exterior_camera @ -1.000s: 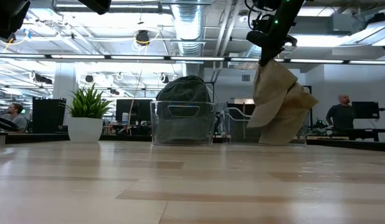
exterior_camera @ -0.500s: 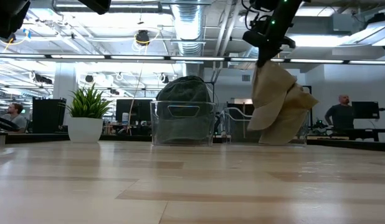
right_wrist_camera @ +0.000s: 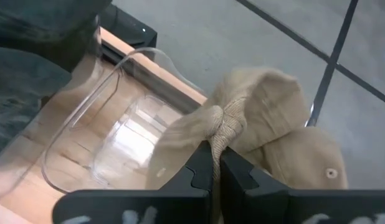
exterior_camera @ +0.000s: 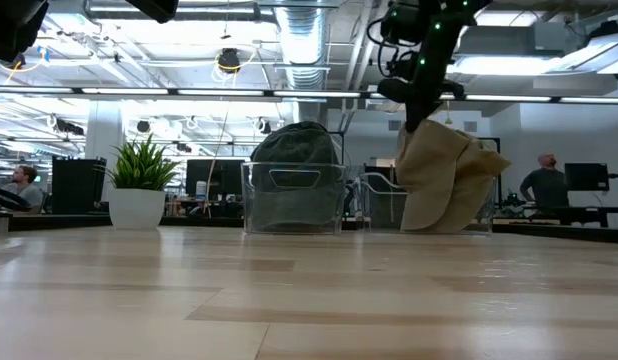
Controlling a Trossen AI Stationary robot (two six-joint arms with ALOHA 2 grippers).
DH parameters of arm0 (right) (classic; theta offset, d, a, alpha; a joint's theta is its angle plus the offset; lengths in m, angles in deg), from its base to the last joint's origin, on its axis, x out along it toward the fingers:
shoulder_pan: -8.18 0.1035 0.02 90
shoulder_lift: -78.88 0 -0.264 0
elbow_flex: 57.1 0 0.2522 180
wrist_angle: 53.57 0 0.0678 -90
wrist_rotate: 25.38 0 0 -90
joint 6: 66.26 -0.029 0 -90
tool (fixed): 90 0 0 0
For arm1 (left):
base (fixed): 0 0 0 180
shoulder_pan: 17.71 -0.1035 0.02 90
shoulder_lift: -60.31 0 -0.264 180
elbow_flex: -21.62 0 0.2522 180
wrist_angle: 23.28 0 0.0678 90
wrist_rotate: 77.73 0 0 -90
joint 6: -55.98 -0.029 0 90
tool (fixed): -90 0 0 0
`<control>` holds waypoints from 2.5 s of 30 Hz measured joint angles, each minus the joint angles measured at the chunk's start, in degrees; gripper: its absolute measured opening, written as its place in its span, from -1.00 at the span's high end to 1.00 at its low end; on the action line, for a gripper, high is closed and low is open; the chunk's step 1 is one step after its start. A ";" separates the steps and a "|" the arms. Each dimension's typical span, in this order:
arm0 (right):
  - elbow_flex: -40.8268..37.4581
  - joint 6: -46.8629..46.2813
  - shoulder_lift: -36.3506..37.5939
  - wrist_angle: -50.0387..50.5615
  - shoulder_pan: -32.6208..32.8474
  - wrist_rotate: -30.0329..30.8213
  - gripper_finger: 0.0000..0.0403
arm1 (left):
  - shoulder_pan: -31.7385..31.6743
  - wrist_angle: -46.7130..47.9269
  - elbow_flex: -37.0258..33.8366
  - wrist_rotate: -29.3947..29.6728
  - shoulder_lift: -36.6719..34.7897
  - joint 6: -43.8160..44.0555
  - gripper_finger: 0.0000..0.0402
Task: Pick & Place hat
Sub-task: Put the brown cap into the right transparent bin
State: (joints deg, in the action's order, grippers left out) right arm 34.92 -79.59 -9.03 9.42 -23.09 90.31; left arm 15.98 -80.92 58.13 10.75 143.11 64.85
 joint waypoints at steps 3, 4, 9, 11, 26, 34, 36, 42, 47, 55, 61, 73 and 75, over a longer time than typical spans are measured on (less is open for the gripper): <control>0.00 -0.23 -0.56 0.06 -0.11 -0.02 1.00 | 0.00 0.00 0.00 0.00 0.00 0.02 0.45; 0.00 -0.27 -0.56 0.05 -0.11 -0.02 1.00 | 0.00 0.00 0.00 0.00 0.00 0.02 0.45; 0.00 -1.74 -0.01 1.15 -0.11 -0.16 1.00 | 0.00 0.00 0.00 0.00 0.00 0.02 0.45; 0.00 -2.07 0.50 2.40 -0.31 -0.17 1.00 | 0.01 0.01 0.00 0.00 0.00 0.02 0.45; 0.00 -5.73 1.02 9.04 -0.64 -0.07 0.85 | 0.01 0.02 0.00 0.00 0.00 0.02 0.45; 0.00 -5.67 1.03 8.88 -0.59 -0.20 0.49 | 0.00 0.00 0.00 0.00 0.00 0.02 0.45; 0.00 -5.62 1.02 8.62 -0.59 -0.27 0.42 | 0.02 0.02 0.00 0.00 0.00 0.02 0.45; 0.00 -5.10 1.03 8.00 -0.59 -2.41 0.28 | 0.02 0.02 0.00 0.00 0.00 0.02 0.45; 0.00 -4.34 1.03 5.19 -0.53 -5.94 0.27 | 0.01 0.01 0.00 0.00 0.00 0.02 0.45; 0.00 -4.26 1.02 3.74 -0.73 -8.44 0.43 | 0.01 0.02 0.00 0.00 0.00 0.03 0.45; 0.00 -4.68 1.02 3.70 -1.79 -12.47 0.62 | 0.02 0.01 0.00 0.00 0.00 0.39 0.45; 0.00 -7.04 1.02 0.66 -4.27 -18.29 0.96 | 0.02 0.02 0.00 -0.02 0.00 0.42 0.45; 0.00 -8.08 1.04 0.79 -4.84 -18.45 0.94 | 0.00 0.02 0.00 0.00 0.00 0.42 0.45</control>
State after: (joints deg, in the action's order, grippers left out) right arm 34.92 -87.67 -7.99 10.22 -27.93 71.87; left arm 15.98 -80.89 58.13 10.75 143.11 65.26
